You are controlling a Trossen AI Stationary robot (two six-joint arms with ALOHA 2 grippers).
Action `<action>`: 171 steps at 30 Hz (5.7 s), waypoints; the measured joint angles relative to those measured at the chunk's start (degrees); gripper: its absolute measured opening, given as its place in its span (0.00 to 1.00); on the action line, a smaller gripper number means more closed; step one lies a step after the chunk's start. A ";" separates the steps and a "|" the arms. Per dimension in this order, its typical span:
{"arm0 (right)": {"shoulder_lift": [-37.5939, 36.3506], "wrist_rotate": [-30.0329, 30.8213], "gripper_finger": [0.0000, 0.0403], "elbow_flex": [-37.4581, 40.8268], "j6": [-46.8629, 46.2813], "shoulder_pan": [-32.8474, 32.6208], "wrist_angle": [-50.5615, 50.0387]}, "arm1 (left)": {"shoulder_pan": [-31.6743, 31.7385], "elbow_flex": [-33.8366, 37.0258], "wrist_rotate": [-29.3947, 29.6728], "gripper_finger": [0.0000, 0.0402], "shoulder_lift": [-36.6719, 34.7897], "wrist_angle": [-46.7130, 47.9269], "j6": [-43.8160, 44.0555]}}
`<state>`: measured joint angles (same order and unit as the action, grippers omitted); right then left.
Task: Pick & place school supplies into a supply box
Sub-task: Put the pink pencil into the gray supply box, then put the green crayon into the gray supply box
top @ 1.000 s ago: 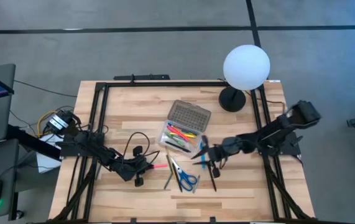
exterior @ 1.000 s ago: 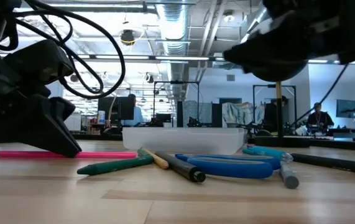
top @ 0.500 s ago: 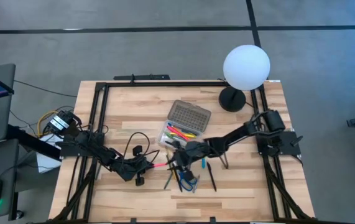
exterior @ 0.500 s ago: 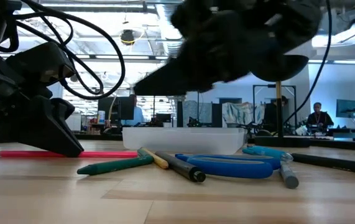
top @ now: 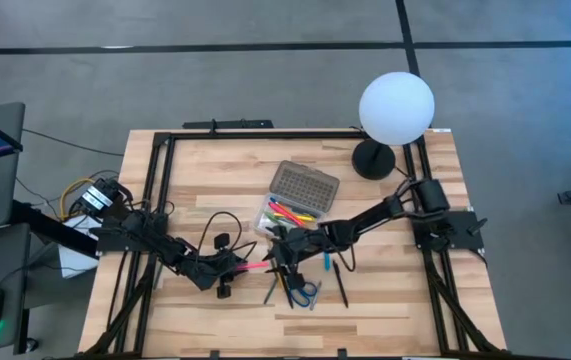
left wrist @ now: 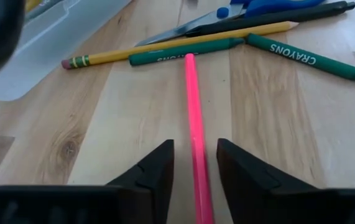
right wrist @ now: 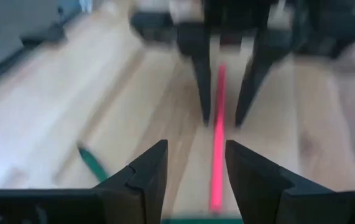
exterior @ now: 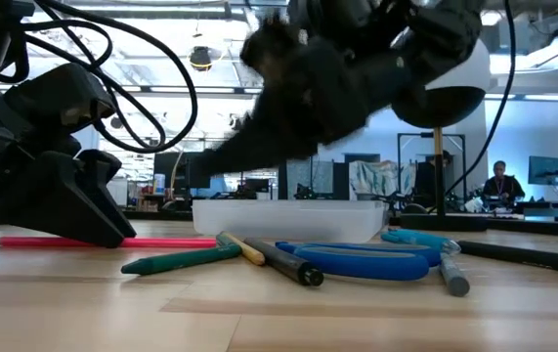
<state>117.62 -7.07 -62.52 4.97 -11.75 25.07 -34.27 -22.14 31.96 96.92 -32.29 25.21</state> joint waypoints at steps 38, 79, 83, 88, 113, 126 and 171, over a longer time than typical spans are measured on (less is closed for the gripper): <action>10.82 4.90 0.15 -14.88 -3.13 -1.01 -18.90 | -21.04 -0.21 24.40 0.31 -12.96 14.49 12.96; 8.37 11.07 0.00 -20.14 1.05 -3.00 -27.51 | -21.07 -0.22 25.83 0.31 -12.96 16.48 13.17; 5.79 14.89 0.00 -20.22 1.03 -3.33 -31.17 | -21.43 -0.23 27.13 0.31 -12.96 16.48 12.81; 2.27 20.73 0.00 -20.28 -0.04 -4.14 -35.58 | -23.12 -0.23 30.20 0.31 -12.96 17.21 12.82; -3.01 39.75 0.00 -20.30 -27.54 -2.88 -70.87 | -25.31 -0.24 25.80 0.31 -12.82 17.78 9.29; -3.01 41.97 0.00 -20.30 -29.01 -3.00 -70.92 | -33.17 -0.25 30.37 0.31 -11.67 8.35 -2.99; -5.72 86.80 0.00 -20.35 -81.91 -27.62 -114.65 | -12.66 -23.77 3.58 0.31 -16.92 63.93 34.15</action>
<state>111.90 79.73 -82.87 -76.93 -39.37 -89.58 -46.92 -45.91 35.54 80.01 31.64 59.36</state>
